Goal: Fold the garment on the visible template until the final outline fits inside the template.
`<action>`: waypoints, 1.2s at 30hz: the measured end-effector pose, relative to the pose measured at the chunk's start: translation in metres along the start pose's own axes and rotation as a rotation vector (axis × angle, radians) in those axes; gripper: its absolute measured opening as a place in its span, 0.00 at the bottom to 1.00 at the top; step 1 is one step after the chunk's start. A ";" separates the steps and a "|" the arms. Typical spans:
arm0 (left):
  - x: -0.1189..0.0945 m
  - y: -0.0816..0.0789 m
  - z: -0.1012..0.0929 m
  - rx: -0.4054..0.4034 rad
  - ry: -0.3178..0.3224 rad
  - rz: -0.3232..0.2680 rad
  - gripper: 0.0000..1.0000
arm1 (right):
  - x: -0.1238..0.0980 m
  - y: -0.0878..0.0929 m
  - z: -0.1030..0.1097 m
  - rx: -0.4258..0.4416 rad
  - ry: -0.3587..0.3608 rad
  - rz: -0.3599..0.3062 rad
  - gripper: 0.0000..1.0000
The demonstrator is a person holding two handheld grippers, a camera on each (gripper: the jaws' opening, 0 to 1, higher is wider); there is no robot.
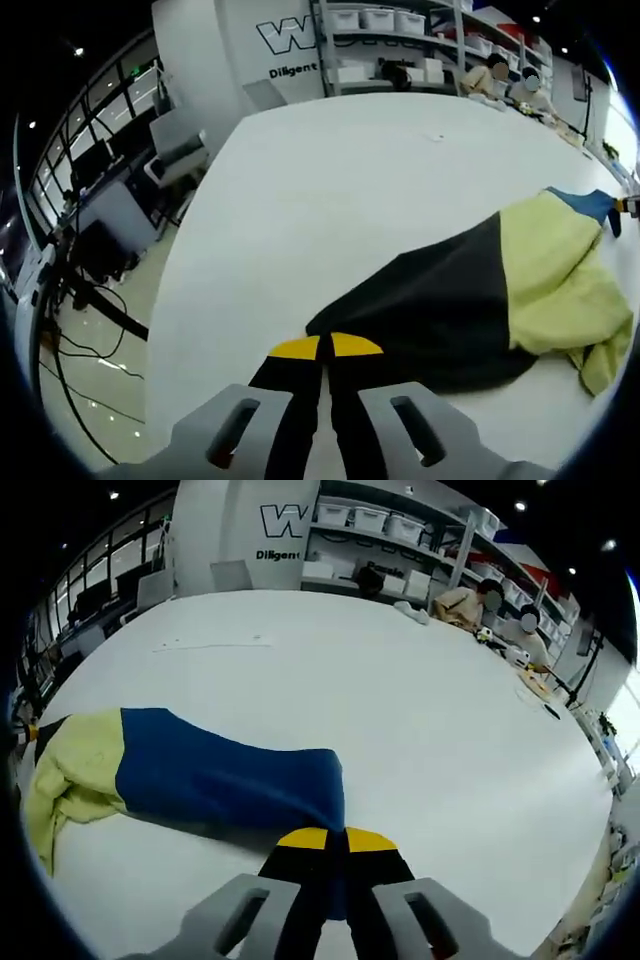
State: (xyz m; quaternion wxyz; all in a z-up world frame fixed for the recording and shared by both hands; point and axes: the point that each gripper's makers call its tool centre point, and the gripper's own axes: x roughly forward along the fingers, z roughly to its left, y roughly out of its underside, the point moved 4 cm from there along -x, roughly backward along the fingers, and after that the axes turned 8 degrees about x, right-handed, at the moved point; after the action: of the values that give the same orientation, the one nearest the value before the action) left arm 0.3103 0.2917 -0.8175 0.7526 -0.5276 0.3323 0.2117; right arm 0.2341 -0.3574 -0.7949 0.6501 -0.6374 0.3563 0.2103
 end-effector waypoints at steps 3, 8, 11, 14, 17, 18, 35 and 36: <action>0.000 0.001 -0.001 0.001 0.001 0.006 0.01 | 0.001 0.003 0.001 0.012 -0.007 0.017 0.00; -0.006 0.000 -0.001 0.003 -0.019 0.003 0.03 | 0.000 0.005 0.005 0.024 -0.031 0.027 0.00; -0.011 0.003 0.001 0.009 -0.031 0.025 0.08 | -0.003 0.005 0.009 0.042 -0.051 0.028 0.00; -0.017 0.004 0.006 -0.002 -0.048 0.032 0.16 | -0.010 0.001 0.009 0.067 -0.055 0.000 0.02; -0.028 -0.004 0.007 -0.038 -0.044 -0.001 0.16 | -0.015 -0.008 0.015 0.068 -0.094 -0.035 0.08; -0.033 -0.012 0.005 -0.016 -0.031 -0.036 0.17 | -0.017 -0.011 0.018 0.067 -0.115 -0.055 0.10; -0.031 -0.065 -0.028 -0.054 0.119 -0.174 0.63 | -0.022 -0.053 0.103 0.038 -0.420 -0.111 0.89; -0.030 -0.066 -0.029 -0.052 0.122 -0.163 0.64 | -0.021 -0.052 0.106 0.038 -0.424 -0.106 0.89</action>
State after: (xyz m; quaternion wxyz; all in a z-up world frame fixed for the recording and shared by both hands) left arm 0.3257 0.2419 -0.7599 0.7316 -0.5842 0.3280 0.1259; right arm 0.2789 -0.2555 -0.7507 0.7327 -0.5842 0.1814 0.2983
